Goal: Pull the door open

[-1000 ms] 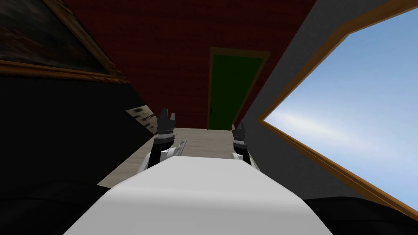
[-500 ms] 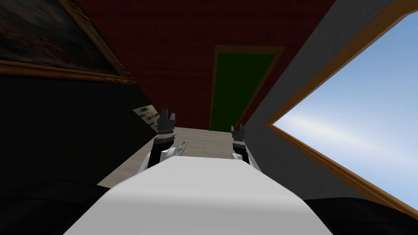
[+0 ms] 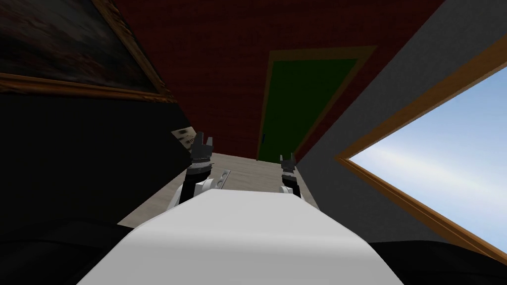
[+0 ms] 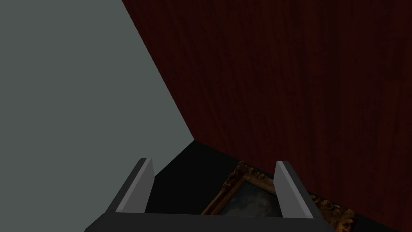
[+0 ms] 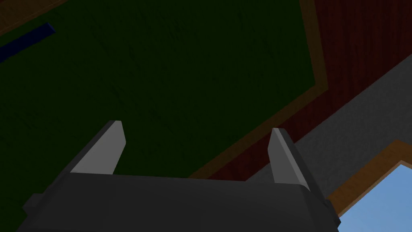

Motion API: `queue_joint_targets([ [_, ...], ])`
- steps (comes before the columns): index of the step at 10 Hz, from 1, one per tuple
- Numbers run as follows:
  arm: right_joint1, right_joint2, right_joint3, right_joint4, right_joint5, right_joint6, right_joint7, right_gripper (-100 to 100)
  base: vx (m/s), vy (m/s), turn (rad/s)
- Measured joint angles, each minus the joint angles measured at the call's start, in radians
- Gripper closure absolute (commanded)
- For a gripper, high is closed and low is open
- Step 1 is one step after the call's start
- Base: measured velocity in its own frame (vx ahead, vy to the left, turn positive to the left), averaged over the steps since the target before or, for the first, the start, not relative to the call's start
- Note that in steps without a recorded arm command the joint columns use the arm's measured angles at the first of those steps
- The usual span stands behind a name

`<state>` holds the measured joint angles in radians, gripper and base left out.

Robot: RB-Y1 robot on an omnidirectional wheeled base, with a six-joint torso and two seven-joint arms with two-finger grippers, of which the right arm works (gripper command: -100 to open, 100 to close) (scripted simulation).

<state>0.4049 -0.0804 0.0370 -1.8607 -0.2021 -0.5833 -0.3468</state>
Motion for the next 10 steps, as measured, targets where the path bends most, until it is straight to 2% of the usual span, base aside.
queue_joint_targets([
  [3, -0.022, -0.005, -0.006, 0.064, -0.047, -0.016, -0.051, -100, 0.101, -0.008, 0.148],
  [8, -0.047, -0.015, -0.011, 0.186, -0.127, -0.067, -0.145, -100, 0.104, -0.011, 0.144],
  [10, -0.069, -0.018, -0.02, 0.233, -0.162, -0.075, -0.182, -100, 0.099, -0.015, 0.162],
])
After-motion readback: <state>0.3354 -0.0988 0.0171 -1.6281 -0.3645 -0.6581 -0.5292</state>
